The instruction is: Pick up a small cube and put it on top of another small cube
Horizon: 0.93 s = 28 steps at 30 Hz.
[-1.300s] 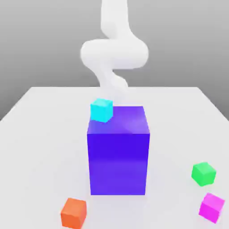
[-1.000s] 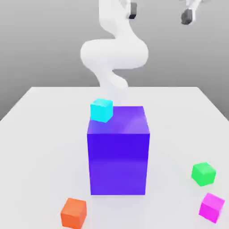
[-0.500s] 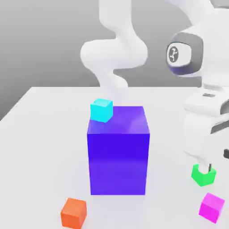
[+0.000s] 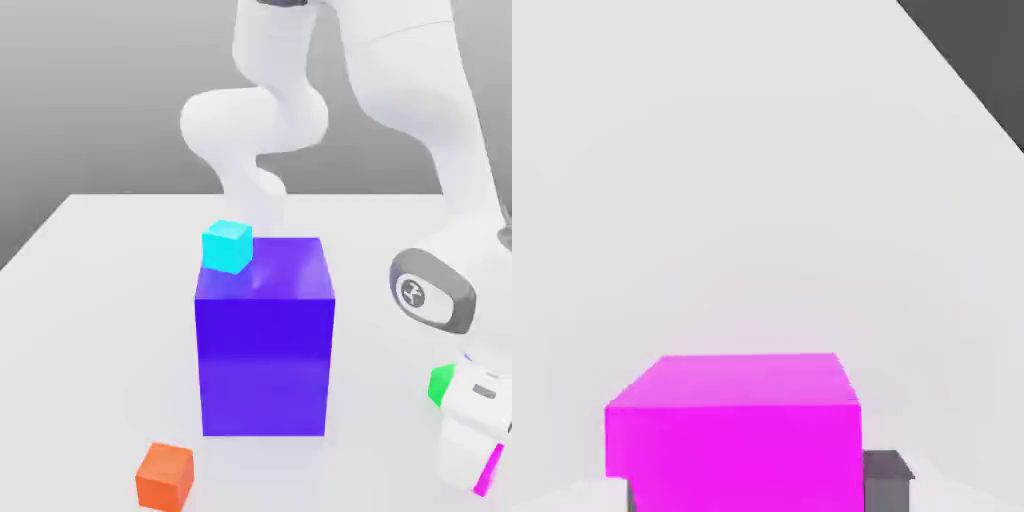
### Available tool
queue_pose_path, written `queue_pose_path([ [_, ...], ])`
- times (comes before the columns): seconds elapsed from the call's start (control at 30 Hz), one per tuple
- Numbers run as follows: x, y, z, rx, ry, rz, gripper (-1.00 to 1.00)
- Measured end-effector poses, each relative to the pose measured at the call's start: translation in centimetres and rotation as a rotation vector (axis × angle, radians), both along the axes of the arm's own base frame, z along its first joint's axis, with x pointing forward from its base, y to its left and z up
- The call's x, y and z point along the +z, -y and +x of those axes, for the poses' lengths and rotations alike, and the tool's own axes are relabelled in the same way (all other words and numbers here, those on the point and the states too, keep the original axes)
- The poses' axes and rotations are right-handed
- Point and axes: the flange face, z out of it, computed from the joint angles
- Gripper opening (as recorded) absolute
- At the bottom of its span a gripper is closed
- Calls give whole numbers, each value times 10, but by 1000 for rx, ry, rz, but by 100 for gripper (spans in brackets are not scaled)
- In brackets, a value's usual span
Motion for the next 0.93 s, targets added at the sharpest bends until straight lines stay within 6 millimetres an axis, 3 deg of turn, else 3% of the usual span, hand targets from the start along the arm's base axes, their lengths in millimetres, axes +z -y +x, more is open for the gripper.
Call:
queue_pose_path([
  [0.07, 12, 0, 1, 0, 0, 1, -100],
  [0.2, 61, -2, -5, -5, -1, 0, -100],
  [0.47, 109, -28, -113, -93, -2, 1, -100],
  [0.53, 105, -27, -129, -115, -1, 1, -100],
  [0.67, 65, -23, -130, -133, 1, 0, -100],
  [0.7, 55, -23, -131, -133, 1, 0, 100],
  [0.93, 53, -23, -131, -133, 0, 0, 100],
])
